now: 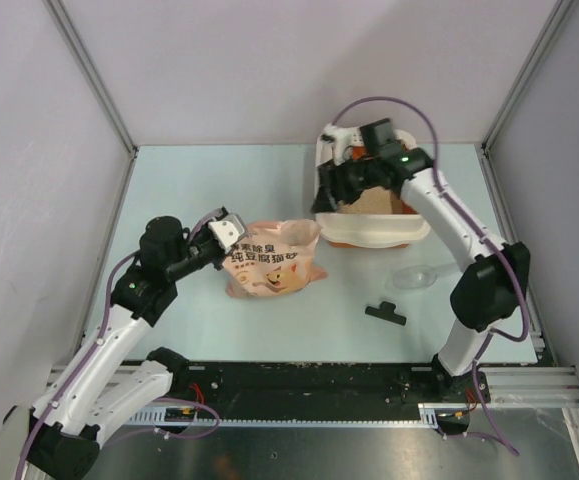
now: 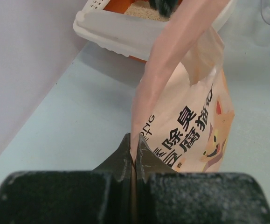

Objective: Fill the litter box with clean litter

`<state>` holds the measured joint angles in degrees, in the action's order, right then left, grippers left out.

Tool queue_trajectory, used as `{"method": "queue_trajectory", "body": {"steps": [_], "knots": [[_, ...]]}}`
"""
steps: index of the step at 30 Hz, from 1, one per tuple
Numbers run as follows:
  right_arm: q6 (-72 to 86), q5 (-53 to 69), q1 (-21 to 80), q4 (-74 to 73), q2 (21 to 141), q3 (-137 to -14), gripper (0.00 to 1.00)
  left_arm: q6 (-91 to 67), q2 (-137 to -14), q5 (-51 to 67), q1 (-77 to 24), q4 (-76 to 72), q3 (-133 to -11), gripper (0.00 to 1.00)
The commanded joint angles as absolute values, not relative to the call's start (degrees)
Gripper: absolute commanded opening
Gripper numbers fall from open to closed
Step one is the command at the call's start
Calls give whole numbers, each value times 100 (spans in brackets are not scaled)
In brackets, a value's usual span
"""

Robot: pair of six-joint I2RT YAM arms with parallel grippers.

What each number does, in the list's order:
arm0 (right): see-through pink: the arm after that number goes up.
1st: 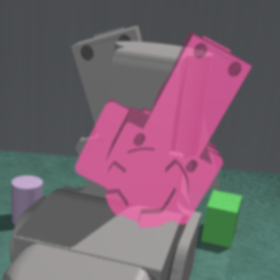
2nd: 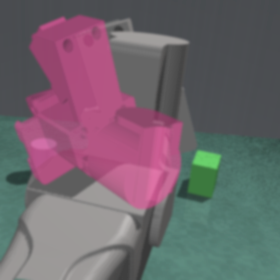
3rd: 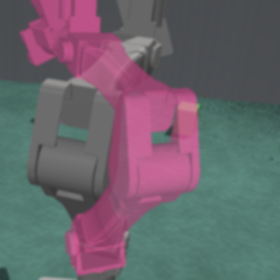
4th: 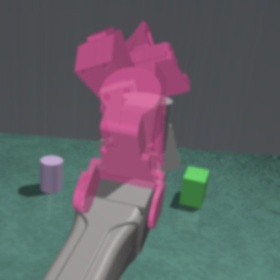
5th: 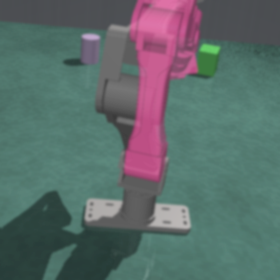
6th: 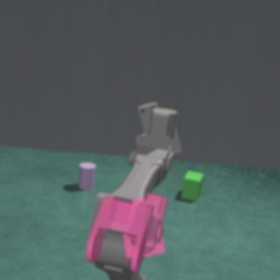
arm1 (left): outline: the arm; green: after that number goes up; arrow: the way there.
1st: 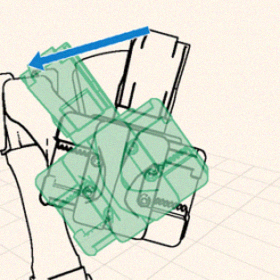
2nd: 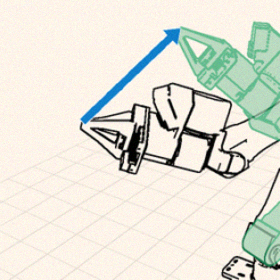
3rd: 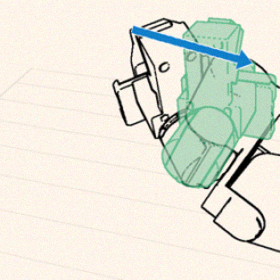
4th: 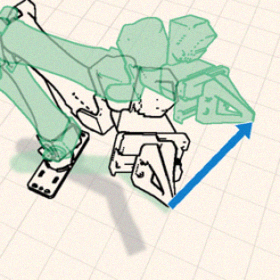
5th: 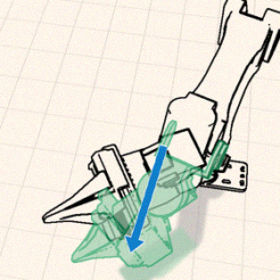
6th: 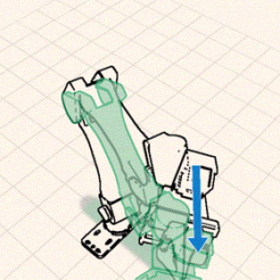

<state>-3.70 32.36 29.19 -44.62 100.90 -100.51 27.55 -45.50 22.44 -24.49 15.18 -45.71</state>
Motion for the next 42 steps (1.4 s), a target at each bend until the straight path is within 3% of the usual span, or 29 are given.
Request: {"method": "queue_trajectory", "body": {"steps": [1,7,14,42], "knots": [[-1772,4727,2005,-4298,9273,-9625,69,2865,-4509,2558,-2382,659,-4649,0],[-3356,4712,2267,-4623,8440,-8354,70,2760,-4562,2443,-2303,650,-4763,0],[-3033,4087,2873,-3070,8120,-7199,69,2409,-4640,2505,-2215,721,-4895,0],[-2021,3955,3700,-1450,8710,-6952,58,2267,-4825,2786,-2347,729,-4913,0]]}}
